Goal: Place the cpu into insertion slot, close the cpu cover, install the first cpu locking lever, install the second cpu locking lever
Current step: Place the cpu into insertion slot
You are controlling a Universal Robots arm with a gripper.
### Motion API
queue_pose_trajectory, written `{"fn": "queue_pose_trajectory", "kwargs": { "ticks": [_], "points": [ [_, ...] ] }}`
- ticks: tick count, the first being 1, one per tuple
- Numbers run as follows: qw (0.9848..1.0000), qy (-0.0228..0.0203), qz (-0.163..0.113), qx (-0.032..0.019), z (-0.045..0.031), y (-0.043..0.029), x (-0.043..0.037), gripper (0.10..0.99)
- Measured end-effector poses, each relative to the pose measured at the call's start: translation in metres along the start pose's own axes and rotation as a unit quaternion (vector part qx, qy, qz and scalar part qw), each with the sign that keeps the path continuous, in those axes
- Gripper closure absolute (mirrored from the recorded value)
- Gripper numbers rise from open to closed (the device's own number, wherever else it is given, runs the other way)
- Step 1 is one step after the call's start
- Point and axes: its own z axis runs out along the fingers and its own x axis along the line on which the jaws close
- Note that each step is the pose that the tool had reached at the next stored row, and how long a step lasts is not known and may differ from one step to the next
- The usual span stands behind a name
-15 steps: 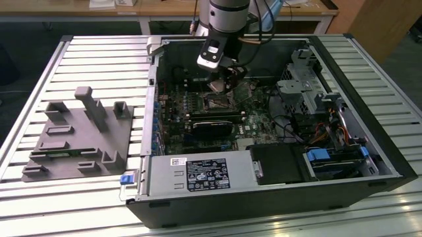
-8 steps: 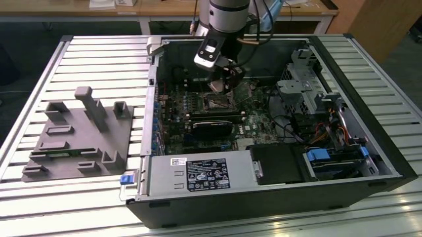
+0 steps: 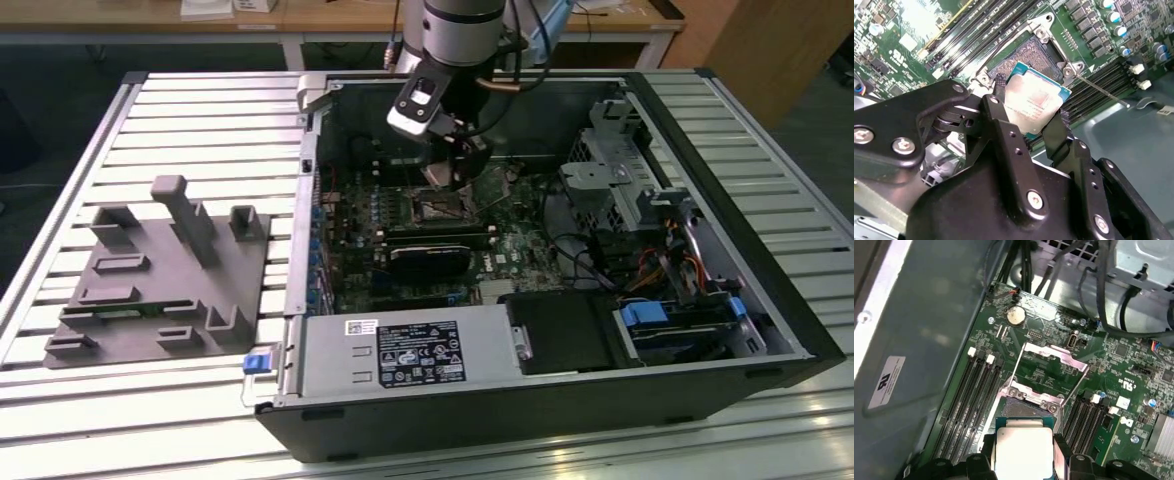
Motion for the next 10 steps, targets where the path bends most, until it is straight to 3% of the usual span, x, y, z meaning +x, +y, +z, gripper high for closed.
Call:
{"fn": "queue_pose_trajectory", "kwargs": {
  "ticks": [10],
  "points": [
    [0.9991, -0.0012, 0.042, -0.0006, 0.0003, 0.0, 0.0, 0.545]
  ]
}}
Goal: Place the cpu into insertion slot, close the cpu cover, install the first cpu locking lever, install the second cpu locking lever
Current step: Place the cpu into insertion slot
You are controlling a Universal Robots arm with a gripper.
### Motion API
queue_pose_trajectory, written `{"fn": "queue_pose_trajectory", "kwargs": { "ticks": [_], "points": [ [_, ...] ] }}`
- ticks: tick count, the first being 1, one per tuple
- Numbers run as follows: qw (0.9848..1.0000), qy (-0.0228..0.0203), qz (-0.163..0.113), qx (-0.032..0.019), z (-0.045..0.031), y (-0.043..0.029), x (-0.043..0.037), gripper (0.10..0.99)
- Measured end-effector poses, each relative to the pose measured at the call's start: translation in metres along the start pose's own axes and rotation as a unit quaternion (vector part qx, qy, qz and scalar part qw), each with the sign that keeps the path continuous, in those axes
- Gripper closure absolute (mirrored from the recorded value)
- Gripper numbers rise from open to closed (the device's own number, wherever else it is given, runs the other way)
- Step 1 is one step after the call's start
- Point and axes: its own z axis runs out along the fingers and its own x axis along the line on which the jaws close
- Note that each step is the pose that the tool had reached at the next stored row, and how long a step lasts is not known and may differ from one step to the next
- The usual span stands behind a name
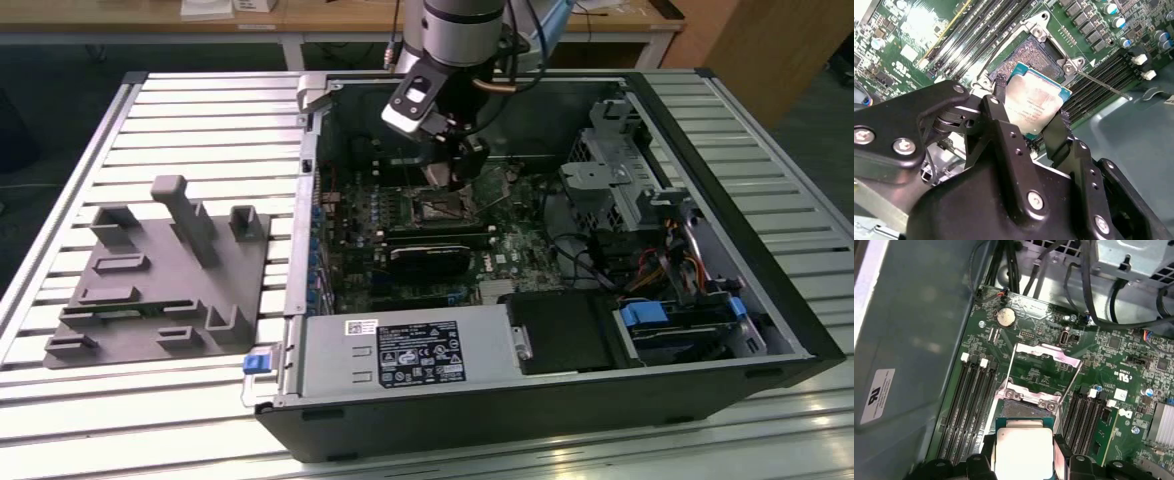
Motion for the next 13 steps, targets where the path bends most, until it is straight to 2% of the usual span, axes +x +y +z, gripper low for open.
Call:
{"fn": "queue_pose_trajectory", "kwargs": {
  "ticks": [6, 13],
  "points": [
    [0.9994, -0.001, 0.035, -0.0005, 0.0007, 0.0, 0.0, 0.545],
    [0.9971, -0.0022, 0.075, -0.0011, 0.0012, 0.0, 0.0, 0.545]
  ]
}}
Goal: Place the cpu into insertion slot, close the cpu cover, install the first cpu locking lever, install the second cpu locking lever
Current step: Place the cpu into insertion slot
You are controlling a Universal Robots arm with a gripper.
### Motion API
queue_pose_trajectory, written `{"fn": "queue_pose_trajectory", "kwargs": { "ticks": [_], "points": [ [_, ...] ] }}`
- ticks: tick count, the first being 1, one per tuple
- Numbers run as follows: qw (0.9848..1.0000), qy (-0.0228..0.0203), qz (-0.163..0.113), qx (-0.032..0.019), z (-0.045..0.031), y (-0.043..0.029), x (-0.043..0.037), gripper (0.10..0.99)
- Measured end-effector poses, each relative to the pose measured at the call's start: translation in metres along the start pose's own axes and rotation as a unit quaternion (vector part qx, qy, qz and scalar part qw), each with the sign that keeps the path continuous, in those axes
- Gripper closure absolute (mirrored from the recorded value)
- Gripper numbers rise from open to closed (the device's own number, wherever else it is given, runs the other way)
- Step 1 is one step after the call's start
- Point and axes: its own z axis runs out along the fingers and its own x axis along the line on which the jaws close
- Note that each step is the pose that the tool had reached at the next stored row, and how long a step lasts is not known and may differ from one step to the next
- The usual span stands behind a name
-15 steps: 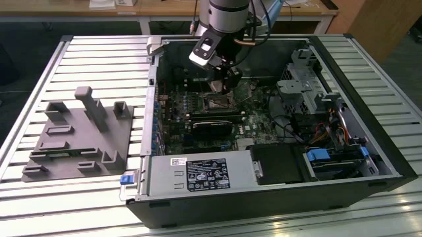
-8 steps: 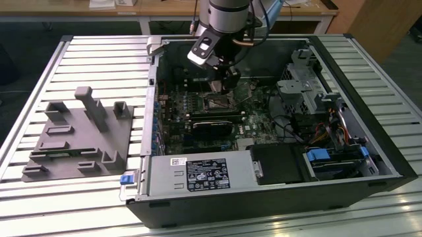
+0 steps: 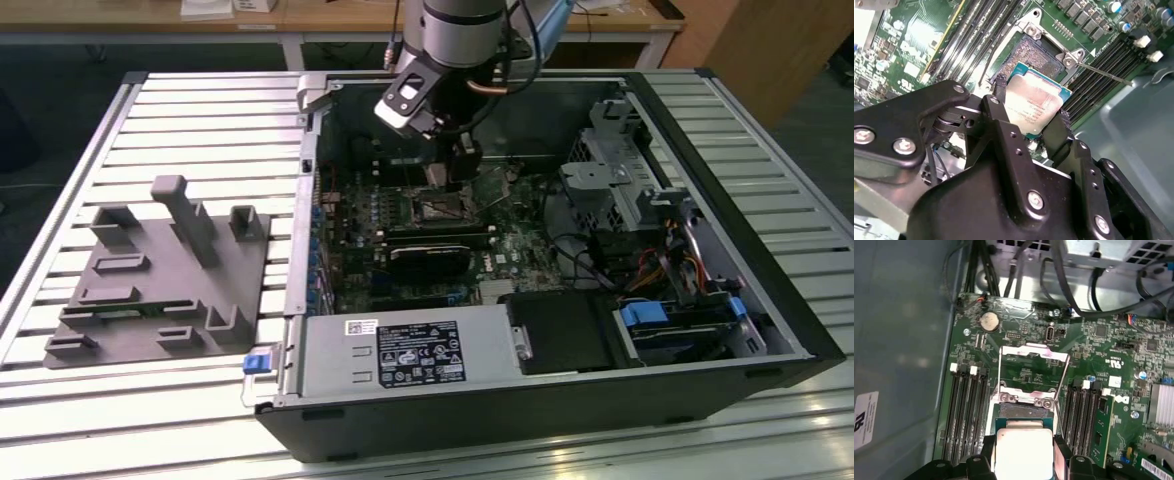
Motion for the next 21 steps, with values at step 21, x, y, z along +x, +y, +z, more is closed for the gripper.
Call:
{"fn": "queue_pose_trajectory", "kwargs": {
  "ticks": [21],
  "points": [
    [0.9985, -0.0028, 0.054, -0.0099, 0.0167, -0.0007, -0.0002, 0.545]
  ]
}}
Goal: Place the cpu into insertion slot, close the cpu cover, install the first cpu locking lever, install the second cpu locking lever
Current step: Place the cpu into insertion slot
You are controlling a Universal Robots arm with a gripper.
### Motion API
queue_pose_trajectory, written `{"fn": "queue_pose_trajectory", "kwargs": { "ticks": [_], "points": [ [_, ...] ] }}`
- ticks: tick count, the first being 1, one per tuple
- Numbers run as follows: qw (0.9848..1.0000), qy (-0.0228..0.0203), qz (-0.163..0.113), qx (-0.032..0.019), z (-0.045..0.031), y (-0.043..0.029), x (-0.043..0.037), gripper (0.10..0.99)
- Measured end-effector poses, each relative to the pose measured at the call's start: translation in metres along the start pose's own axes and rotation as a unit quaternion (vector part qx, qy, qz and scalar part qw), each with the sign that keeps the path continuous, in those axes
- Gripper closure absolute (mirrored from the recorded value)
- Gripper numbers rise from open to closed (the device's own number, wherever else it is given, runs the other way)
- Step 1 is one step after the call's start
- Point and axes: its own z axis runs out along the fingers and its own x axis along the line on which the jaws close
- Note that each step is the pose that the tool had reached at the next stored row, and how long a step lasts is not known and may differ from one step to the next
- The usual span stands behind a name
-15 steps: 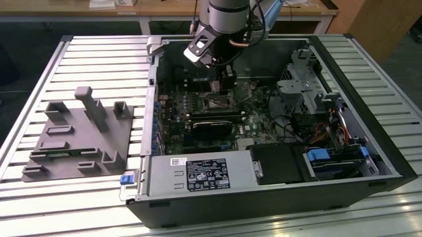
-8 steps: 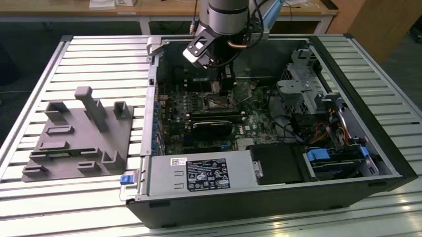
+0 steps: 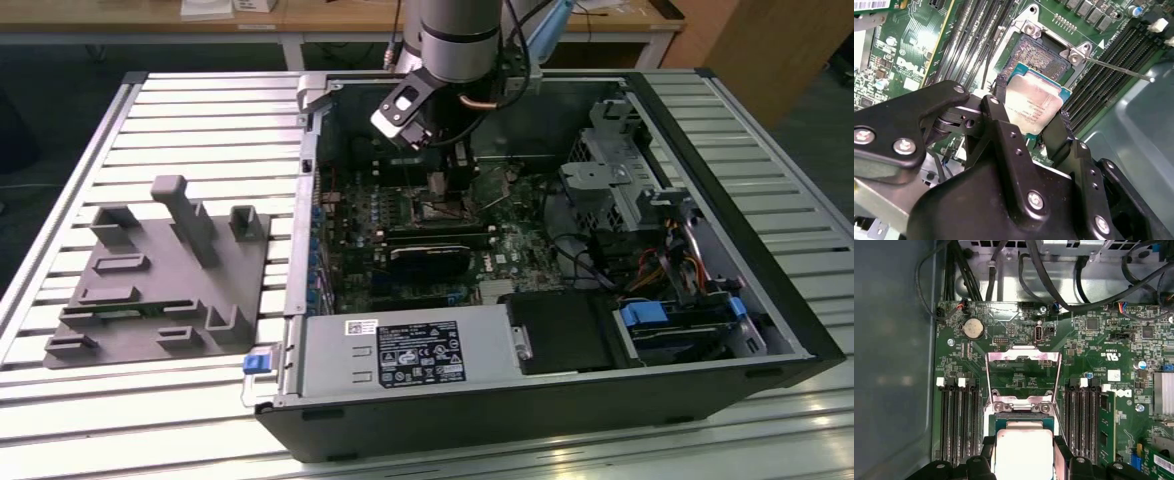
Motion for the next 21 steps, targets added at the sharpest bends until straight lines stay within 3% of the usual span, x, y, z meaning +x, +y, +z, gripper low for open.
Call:
{"fn": "queue_pose_trajectory", "kwargs": {
  "ticks": [8, 15, 21],
  "points": [
    [1.0, 0.0002, -0.003, -0.003, 0.0096, -0.0009, -0.0001, 0.545],
    [0.9997, 0.0013, -0.023, -0.006, 0.0156, -0.0026, -0.0002, 0.545],
    [0.9997, 0.0003, -0.025, -0.006, 0.0166, -0.0032, -0.0002, 0.545]
  ]
}}
